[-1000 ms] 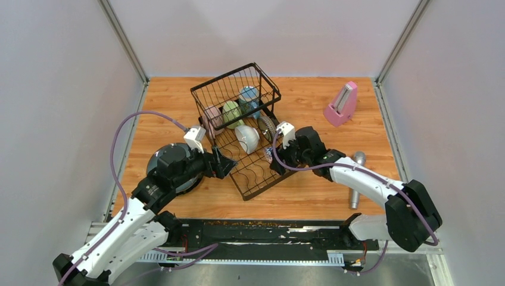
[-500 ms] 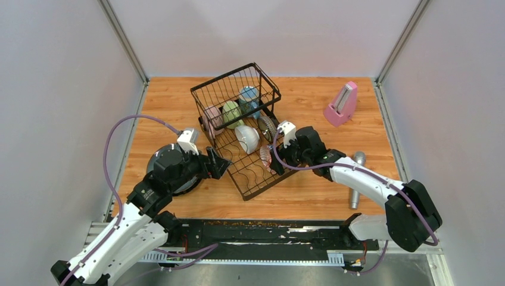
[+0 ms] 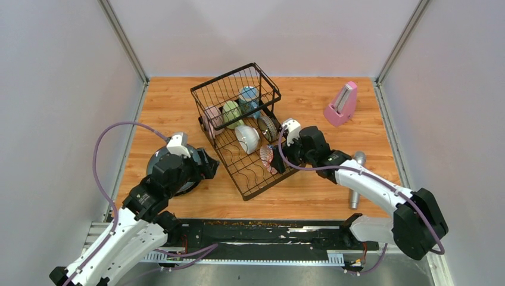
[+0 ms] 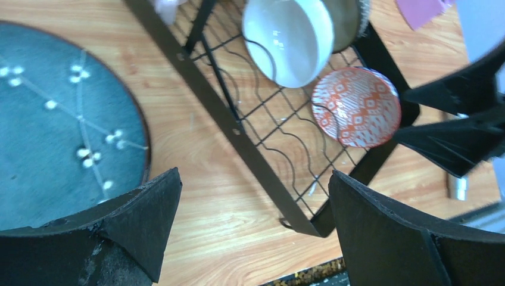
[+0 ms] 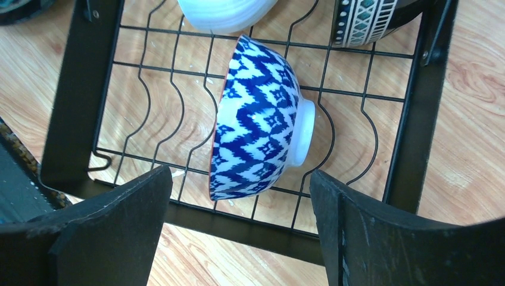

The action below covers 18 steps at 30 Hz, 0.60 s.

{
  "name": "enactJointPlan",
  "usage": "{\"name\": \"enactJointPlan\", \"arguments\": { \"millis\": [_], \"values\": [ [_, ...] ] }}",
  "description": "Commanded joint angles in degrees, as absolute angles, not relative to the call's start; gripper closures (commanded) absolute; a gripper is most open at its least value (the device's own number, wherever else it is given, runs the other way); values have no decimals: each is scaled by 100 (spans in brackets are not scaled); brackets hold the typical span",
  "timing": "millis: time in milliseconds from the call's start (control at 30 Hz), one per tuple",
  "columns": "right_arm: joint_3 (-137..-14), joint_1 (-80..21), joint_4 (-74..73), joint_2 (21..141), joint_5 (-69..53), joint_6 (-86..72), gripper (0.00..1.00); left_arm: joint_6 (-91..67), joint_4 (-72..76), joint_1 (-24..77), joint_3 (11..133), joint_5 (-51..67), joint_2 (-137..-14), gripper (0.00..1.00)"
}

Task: Load the mixed dishes into the dish rack
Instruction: Insert the bowl into the dish rack.

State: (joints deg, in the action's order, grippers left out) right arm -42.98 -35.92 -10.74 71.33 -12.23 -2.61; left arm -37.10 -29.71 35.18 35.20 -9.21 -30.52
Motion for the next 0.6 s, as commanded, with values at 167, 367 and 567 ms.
{"name": "enactJointPlan", "arguments": {
  "millis": [167, 367, 567],
  "values": [
    [-4310, -3581, -1160, 6069, -984, -1604, 16, -4776, -4107, 3521, 3569, -2409, -3252, 0],
    [-3988, -3594, -707, 5303, -1617, -2792, 18, -5074, -4231, 3517, 3650, -2659, -3587, 0],
    [-3768, -3892, -229, 5248, -1668, -3419, 20, -5135, -4337, 3464, 3598, -2885, -3456, 0]
  ]
}}
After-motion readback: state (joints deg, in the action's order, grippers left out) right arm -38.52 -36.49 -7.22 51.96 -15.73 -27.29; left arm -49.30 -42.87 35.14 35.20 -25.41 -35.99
